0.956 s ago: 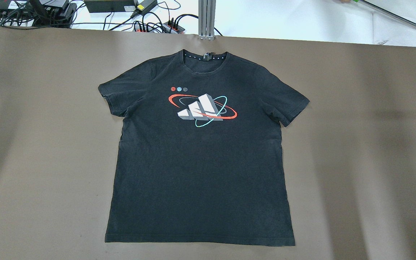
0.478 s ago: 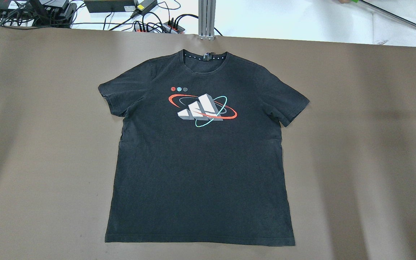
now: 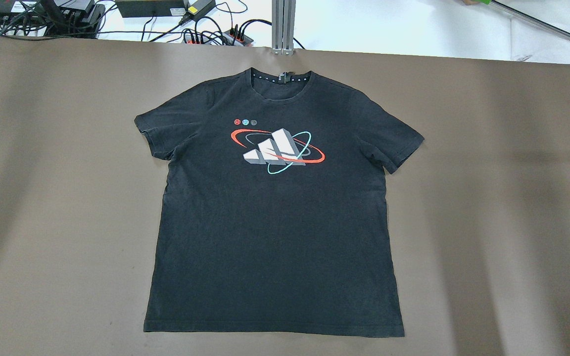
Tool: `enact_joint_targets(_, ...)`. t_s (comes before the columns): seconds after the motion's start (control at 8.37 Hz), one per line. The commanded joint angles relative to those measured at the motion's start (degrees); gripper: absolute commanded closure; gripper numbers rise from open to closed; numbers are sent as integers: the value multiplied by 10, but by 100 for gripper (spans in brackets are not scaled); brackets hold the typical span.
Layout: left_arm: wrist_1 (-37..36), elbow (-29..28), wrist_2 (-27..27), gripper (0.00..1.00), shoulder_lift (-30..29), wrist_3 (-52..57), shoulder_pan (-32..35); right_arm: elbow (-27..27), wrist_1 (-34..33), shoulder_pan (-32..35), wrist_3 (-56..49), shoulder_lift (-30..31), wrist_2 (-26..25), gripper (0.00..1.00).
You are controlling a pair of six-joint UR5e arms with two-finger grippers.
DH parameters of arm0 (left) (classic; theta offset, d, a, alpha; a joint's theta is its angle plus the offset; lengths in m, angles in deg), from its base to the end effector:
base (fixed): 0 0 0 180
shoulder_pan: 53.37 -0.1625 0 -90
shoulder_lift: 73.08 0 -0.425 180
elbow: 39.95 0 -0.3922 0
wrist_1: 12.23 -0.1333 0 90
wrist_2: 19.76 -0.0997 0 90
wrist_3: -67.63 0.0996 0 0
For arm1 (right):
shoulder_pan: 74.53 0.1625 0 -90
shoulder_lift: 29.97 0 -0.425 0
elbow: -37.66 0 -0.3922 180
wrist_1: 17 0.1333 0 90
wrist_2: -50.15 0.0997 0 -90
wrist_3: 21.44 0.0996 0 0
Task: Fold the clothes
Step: 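Move both grippers from rest toward the shirt's sleeves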
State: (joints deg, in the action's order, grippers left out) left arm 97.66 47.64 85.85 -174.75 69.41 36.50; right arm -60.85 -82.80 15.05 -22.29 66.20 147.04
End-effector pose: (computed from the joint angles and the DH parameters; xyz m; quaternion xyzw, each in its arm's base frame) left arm -0.1051 -0.6071 0.5508 0.2512 0.1278 0.0502 0.9582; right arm 0.1178 -0.4804 0.6129 0.2293 -0.0576 -0.0246 0.9713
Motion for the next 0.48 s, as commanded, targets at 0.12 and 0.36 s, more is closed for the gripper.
enact_joint_targets(0.12,10,-86,12,6,-98,-16,-68,97,1,-78,9,-118,5,6)
enact_joint_targets(0.36,13,-139,61,5,-142,-50,-89,126,1,-127,94,-159,15,5)
